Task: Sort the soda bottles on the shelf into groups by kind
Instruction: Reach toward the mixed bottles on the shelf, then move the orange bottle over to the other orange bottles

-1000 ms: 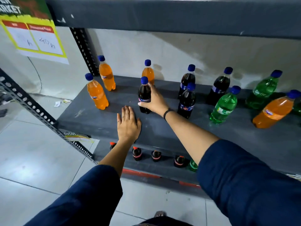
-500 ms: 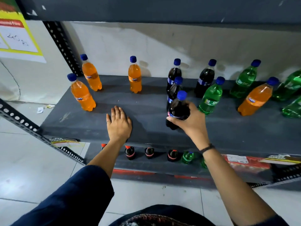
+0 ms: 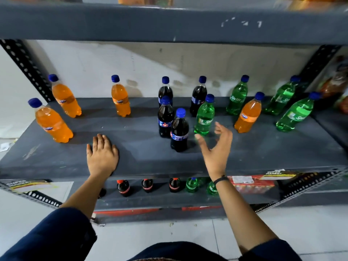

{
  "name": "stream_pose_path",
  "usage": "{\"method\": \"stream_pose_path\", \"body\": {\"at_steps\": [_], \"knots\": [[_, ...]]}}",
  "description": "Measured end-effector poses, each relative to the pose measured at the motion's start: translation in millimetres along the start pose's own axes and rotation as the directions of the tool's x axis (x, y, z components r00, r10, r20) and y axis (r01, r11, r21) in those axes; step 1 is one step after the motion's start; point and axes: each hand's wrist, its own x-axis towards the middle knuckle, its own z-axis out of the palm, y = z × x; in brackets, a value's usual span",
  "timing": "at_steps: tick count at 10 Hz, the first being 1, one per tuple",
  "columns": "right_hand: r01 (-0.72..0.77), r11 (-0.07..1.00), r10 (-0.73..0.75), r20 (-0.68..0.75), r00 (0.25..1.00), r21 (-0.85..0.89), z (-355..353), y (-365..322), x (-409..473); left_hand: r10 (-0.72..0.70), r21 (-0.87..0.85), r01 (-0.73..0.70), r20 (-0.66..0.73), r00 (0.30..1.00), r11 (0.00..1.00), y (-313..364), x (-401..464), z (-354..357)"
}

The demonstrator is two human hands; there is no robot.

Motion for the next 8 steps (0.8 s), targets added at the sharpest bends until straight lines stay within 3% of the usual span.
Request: {"method": "stream_pose_path", "body": {"at_steps": [1,2,4,6,8], "knots": [[-0.077,0.997,0.08,-0.265,0.961,0.022,-15,24,21,-0.001,-0.008,0.001,-0.004,1.0,1.0,1,0,0],[-0.334,0.942,0.321,-0.328,0.888,0.017,-34,59,84,-0.008,-0.012,0.008,0.007,1.0,1.0,3,0,0],[-0.466,0.883,0.454,-0.148,0.879,-0.056,-55,78,126,-0.012,-0.011,0.012,0.019,1.0,1.0,0,1,0],[-0.304,0.933,0.263,-0.211,0.941,-0.193,-58,52,51,0.0,-0.008,0.0,0.014,1.0,1.0,1,2,-1],[-0.145,0.969,0.13,-0.086,0.988,-0.201,-27,7,-44,-0.002,-0.008,0.002,0.009,1.0,1.0,6,-1,-3]]}}
